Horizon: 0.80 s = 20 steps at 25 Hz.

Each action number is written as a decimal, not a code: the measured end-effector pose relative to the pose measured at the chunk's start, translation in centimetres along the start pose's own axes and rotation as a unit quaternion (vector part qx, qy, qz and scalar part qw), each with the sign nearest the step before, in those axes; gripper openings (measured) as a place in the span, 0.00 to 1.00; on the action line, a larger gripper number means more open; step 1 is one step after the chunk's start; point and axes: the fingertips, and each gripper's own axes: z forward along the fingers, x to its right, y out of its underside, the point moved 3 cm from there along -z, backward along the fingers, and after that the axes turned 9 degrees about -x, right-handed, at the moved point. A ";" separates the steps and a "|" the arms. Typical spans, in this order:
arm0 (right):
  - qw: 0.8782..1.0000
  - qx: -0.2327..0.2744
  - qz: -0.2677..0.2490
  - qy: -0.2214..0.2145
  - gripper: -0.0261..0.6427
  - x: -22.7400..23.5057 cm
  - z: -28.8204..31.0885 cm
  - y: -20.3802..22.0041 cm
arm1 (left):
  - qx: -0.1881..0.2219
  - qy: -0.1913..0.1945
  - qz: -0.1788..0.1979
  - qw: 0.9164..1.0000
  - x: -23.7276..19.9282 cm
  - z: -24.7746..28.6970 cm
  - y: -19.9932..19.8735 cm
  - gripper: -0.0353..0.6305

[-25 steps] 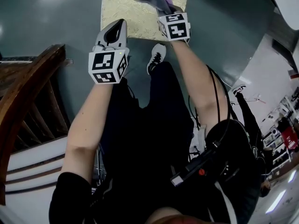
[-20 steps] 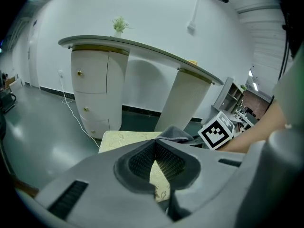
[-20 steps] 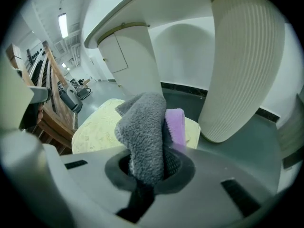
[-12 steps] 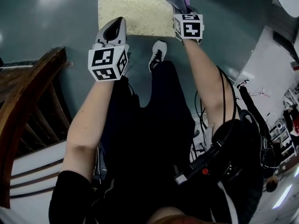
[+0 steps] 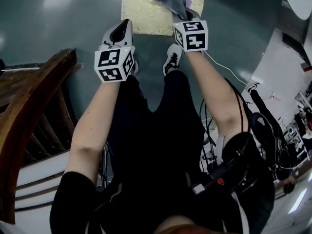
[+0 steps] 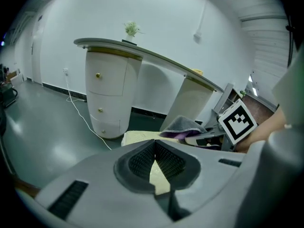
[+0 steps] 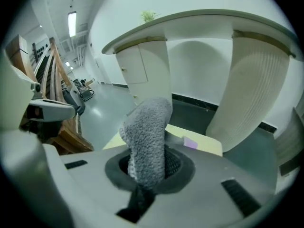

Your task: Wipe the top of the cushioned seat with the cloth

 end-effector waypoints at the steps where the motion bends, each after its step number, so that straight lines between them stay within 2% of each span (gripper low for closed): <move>1: 1.000 -0.002 -0.004 -0.009 0.08 -2.2 0.3 -0.5 | 0.004 -0.004 -0.005 1.000 -1.2 -0.7 -0.1 0.06; 6: 0.997 0.003 -0.025 -0.070 0.08 -12.3 3.4 -3.1 | 0.009 -0.040 -0.026 0.999 -7.7 -3.8 0.5 0.06; 9: 0.995 -0.009 -0.064 -0.080 0.08 -16.6 6.5 -4.0 | 0.013 -0.050 -0.030 0.998 -10.7 -5.1 1.2 0.06; 12: 0.991 -0.031 -0.085 -0.094 0.08 -20.2 9.4 -3.4 | 0.007 -0.065 -0.052 0.997 -13.2 -6.1 3.3 0.06; 16: 0.990 -0.056 -0.099 -0.085 0.08 -21.1 12.6 -2.8 | 0.004 -0.067 -0.064 0.996 -14.3 -6.5 5.1 0.06; 20: 0.987 -0.089 -0.116 -0.064 0.08 -19.9 13.9 -0.9 | -0.007 -0.053 -0.052 0.997 -13.7 -5.8 6.5 0.06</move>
